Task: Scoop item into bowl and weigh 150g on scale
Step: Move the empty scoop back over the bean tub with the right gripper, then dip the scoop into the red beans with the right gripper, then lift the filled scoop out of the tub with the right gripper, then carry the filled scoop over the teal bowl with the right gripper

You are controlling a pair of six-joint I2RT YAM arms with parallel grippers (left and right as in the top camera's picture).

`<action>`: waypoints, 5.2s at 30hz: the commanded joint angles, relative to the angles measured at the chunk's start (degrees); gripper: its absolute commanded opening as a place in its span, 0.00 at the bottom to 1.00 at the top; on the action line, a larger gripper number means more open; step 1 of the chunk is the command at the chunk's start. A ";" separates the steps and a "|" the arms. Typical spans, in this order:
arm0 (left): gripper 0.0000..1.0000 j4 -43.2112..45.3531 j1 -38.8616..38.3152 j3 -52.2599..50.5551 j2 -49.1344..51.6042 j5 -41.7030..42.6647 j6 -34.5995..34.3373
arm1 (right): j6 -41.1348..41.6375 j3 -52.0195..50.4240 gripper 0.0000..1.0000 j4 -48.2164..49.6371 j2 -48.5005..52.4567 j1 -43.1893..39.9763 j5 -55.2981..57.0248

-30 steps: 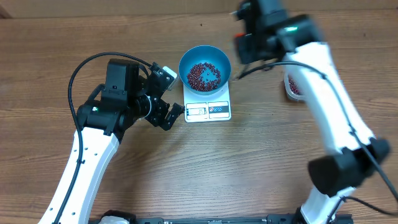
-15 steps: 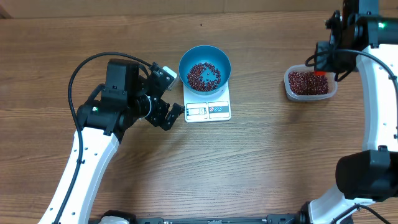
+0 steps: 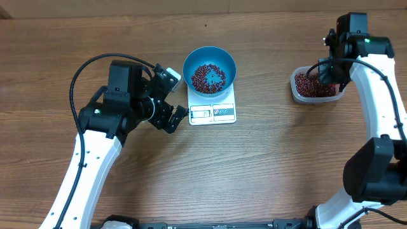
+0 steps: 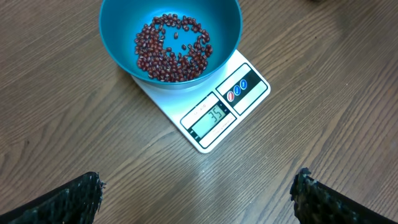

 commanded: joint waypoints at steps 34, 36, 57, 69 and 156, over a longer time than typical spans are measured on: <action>1.00 0.00 0.00 0.55 -0.20 -0.20 1.31 | -2.34 -1.53 0.04 2.23 9.44 -0.20 -16.39; 0.99 0.02 0.00 0.55 -0.20 -0.20 1.31 | -2.34 -1.53 0.04 1.81 9.44 -0.50 -18.08; 1.00 0.02 0.00 0.55 -0.20 -0.20 1.31 | -2.36 -1.53 0.04 -0.76 9.55 -15.04 -49.46; 0.99 0.02 0.00 0.55 -0.20 -0.20 1.31 | -1.88 -1.53 0.04 -2.47 9.81 -20.52 -53.75; 0.99 0.02 0.00 0.55 -0.20 -0.20 1.31 | 15.69 -1.51 0.04 14.53 9.79 7.96 -88.32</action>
